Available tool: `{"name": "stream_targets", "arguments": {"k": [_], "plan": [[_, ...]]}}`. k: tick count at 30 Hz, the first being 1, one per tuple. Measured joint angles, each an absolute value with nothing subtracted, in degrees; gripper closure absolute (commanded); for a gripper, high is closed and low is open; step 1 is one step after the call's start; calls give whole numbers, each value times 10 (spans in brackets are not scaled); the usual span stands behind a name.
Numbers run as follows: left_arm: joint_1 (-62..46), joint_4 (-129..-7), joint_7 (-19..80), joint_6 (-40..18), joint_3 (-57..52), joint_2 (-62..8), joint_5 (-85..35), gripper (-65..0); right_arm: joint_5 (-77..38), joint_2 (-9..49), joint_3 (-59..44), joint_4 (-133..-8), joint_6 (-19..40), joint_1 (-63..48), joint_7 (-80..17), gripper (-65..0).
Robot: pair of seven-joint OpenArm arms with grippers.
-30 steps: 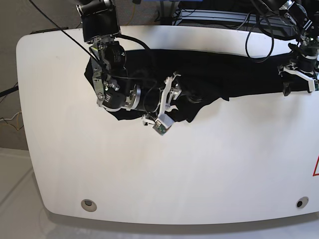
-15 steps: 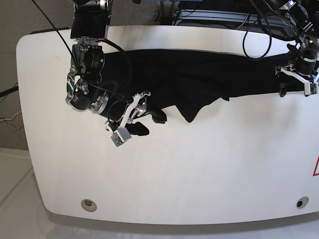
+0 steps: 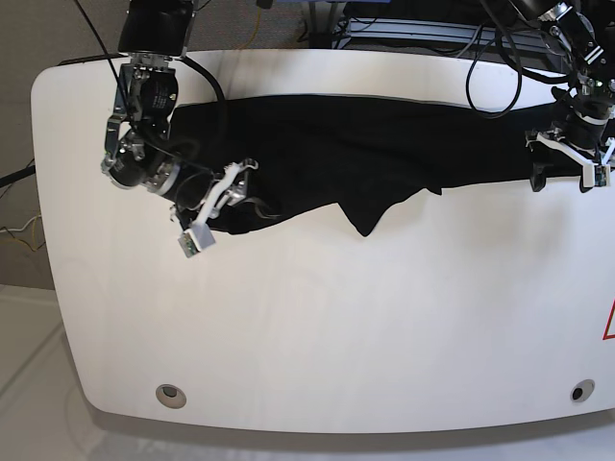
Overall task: Fold the T-shirt properly
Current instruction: 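Release the folded edge and move the right gripper back toward the shirt end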
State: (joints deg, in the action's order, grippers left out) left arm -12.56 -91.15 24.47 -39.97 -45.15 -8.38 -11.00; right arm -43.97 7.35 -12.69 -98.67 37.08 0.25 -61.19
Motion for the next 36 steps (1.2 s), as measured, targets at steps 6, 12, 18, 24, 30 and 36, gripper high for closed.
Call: {"name": "stream_targets", "arguments": {"k": [6,12,18,24,30,36], "plan": [[-127,-910,248,-397,-452,-82,-112,-545,-439,113,-170,-986,362,-12,-617,-223],[-120,-905,235,-403,-448,-78,-98,-554,-421,98,-144,-929,390,-9,-599,-121],[-122,-900,231,-399,-450,-78,-95,-552,-369,76,-98,-866,399,-7,-575,0],[-121,-880,232,-399,-450,-80,-90,-550,-303,70,-81,-802,396,25,-524,0],[-122,-856,232,-399,-445,-88,-88,-551,-297,68,-78,-801,396,25,-520,0],[-125,-854,239,-403,-427,-114,-93,-554,-287,79,-81,-804,396,26,-525,0]]}}
